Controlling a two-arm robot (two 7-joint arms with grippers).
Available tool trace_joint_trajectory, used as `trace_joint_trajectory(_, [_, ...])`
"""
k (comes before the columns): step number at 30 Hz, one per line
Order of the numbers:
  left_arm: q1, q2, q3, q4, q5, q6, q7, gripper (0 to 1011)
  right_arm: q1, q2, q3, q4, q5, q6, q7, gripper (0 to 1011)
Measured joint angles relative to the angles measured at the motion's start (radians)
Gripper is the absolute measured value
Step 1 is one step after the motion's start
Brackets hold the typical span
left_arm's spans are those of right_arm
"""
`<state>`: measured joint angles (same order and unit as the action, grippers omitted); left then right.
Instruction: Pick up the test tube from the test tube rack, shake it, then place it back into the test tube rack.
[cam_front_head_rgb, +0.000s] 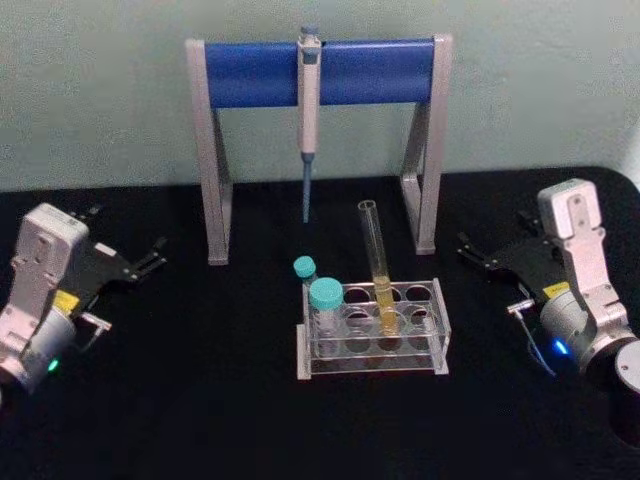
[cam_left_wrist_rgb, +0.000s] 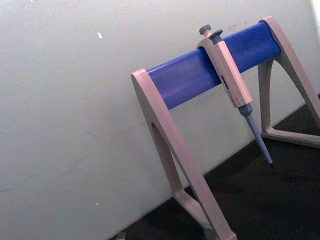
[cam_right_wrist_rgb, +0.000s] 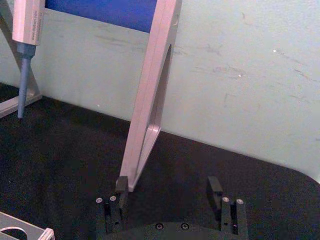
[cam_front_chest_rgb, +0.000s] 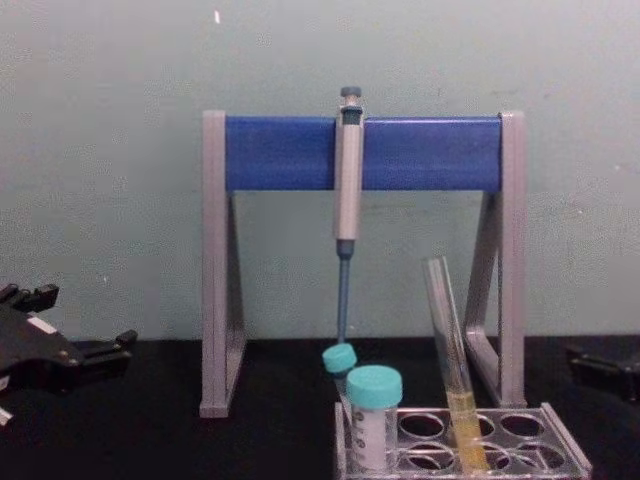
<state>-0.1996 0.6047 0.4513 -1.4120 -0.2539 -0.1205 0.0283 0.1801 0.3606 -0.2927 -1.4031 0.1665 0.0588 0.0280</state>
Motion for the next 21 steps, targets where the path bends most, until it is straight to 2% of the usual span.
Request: trace_joint_trajectory(21, [0.000,0.000,0.000,0.000,0.000,0.000,0.000,1001,0.000,0.000,0.000,0.000,0.000,0.000,0.000,1000])
